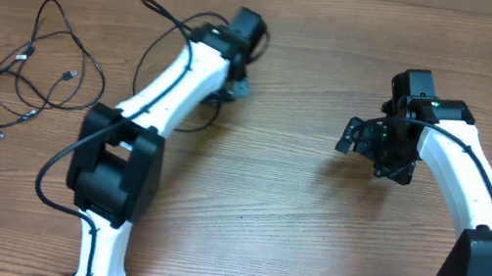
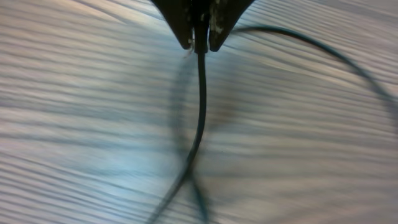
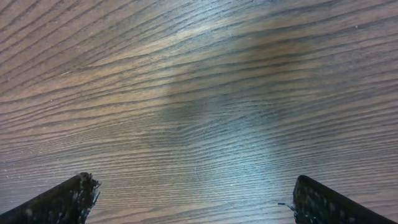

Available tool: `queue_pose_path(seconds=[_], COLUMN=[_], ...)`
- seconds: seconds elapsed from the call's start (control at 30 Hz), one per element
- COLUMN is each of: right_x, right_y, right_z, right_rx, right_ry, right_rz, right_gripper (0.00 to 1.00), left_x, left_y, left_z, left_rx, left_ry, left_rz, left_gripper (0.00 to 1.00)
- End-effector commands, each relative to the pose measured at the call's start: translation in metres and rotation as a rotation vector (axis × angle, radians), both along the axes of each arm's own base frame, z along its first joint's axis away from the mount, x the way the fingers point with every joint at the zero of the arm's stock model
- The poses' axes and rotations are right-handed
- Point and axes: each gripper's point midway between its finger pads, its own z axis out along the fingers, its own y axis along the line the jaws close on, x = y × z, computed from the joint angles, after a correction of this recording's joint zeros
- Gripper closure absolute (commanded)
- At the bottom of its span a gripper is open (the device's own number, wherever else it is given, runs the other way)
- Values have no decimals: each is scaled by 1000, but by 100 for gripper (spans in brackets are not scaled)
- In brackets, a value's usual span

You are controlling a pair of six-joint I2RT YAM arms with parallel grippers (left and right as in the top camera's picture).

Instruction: Untangle cables

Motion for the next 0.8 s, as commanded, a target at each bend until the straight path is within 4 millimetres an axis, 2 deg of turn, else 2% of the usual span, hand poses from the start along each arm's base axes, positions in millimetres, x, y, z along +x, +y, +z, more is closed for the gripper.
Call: queue_pose_path(seconds=[0.0, 0.13, 0.23, 0.27, 0.3, 0.33, 0.37, 0.47, 0.63, 0.77], right_x=[4, 5, 6, 6, 5, 5, 6, 6, 6, 6], right_y=[-2, -2, -2, -2, -2, -2, -2, -2, -2, -2], right_z=[6, 6, 6, 6, 6, 6, 6, 6, 6, 6], right_rx=[-4, -3, -3, -3, -3, -3, -3, -3, -3, -3], right_ry=[-27, -31, -32, -31, -31, -31, -32, -33, -34, -34], right_rz=[-2, -2, -2, -2, -2, -2, -2, -2, -2, -2], right_gripper=[0, 0, 0, 1, 1, 1, 1, 1, 1, 1], left_x=[4, -14, -23, -26, -27, -27, -24, -15, 14, 25], left_y=[50, 39, 36, 34, 32, 29, 26, 23, 17, 14], left_z=[0, -15, -23, -25, -26, -26, -25, -25, -20, -20], left_rx=[61, -116, -132, -130, -130, -126, -124, -123, -127, -132], left_ry=[48, 166, 198, 205, 207, 207, 193, 155, 34, -11], left_rz=[6, -177, -213, -220, -227, -246, -276, -296, -303, -306], left_gripper=[96, 96, 96, 92, 81, 61, 37, 26, 19, 16])
